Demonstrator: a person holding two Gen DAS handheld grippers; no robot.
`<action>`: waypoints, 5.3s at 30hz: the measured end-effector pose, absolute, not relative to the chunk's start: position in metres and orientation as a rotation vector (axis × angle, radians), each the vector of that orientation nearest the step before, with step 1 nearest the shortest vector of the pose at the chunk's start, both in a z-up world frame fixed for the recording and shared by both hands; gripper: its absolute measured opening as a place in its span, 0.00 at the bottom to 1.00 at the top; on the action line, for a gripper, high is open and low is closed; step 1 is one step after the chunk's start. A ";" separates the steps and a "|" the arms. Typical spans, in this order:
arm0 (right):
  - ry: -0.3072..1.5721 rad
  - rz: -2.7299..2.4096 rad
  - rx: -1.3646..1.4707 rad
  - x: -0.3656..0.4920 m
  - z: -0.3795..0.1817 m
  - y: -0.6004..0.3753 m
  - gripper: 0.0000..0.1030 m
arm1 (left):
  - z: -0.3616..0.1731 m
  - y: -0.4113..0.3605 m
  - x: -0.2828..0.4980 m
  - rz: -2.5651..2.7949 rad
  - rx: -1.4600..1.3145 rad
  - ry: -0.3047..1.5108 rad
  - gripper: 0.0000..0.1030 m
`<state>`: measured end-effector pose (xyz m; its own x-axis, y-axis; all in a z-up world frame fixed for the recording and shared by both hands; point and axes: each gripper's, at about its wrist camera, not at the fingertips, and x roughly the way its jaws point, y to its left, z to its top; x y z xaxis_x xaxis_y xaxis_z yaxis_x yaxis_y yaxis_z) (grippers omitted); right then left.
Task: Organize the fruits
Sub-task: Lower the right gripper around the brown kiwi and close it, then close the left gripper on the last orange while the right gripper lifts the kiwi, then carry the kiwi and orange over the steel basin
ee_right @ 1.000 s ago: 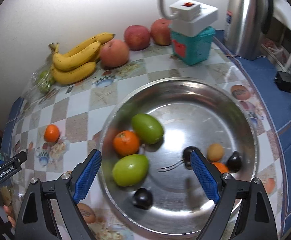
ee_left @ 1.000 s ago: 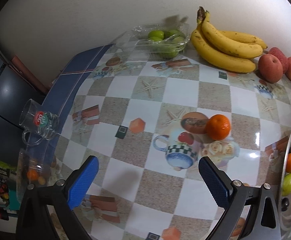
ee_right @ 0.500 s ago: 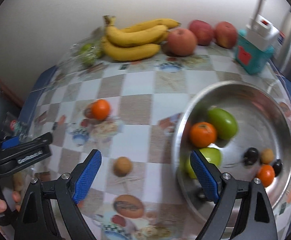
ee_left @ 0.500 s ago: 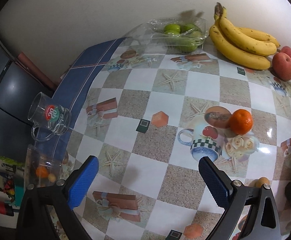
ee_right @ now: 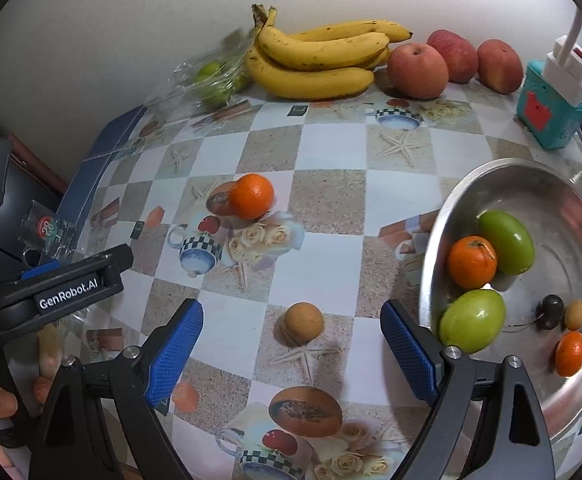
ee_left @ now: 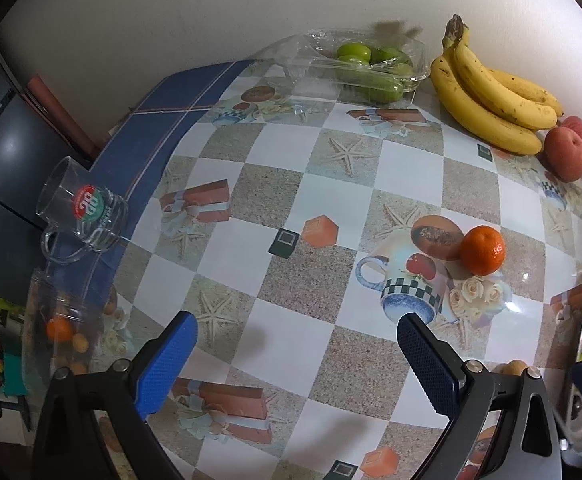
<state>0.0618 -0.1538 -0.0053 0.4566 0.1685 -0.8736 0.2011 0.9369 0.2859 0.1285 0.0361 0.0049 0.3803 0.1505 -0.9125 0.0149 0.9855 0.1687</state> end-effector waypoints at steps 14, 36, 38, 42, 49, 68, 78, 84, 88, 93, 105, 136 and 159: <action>1.165 -0.052 0.335 0.067 -0.032 -0.147 0.70 | -0.028 0.029 0.135 0.056 0.108 1.281 0.98; 1.193 -0.029 0.349 0.069 -0.046 -0.145 0.35 | -0.032 0.024 0.136 0.038 0.088 1.301 0.98; 1.191 -0.026 0.354 0.069 -0.046 -0.146 0.29 | -0.031 0.023 0.136 0.035 0.089 1.299 0.98; 1.190 -0.025 0.368 0.068 -0.045 -0.149 0.27 | -0.031 0.020 0.137 0.026 0.087 1.297 0.98; 1.182 -0.016 0.390 0.068 -0.046 -0.150 0.26 | -0.028 0.015 0.137 0.005 0.088 1.282 0.98; 1.000 -0.070 0.462 0.057 -0.006 -0.190 0.26 | -0.021 -0.003 0.150 -0.164 -0.069 1.185 0.84; 0.961 -0.086 0.488 0.052 0.001 -0.205 0.26 | -0.016 -0.027 0.161 -0.269 -0.118 1.122 0.72; 0.958 -0.086 0.493 0.051 0.002 -0.207 0.26 | -0.027 -0.038 0.166 -0.290 -0.118 1.140 0.67; 0.958 -0.084 0.499 0.050 0.001 -0.208 0.26 | -0.031 -0.044 0.168 -0.294 -0.104 1.143 0.67; 0.962 -0.082 0.500 0.051 0.000 -0.207 0.26 | -0.033 -0.048 0.169 -0.299 -0.090 1.140 0.57; 0.951 -0.076 0.503 0.050 0.003 -0.208 0.26 | -0.032 -0.052 0.167 -0.307 -0.078 1.148 0.38; 0.941 -0.328 0.618 -0.018 0.010 -0.282 0.26 | 0.045 -0.120 0.082 -0.546 0.029 1.077 0.38; 0.877 -0.464 0.730 -0.042 -0.020 -0.345 0.27 | 0.022 -0.204 0.038 -0.746 0.129 1.104 0.38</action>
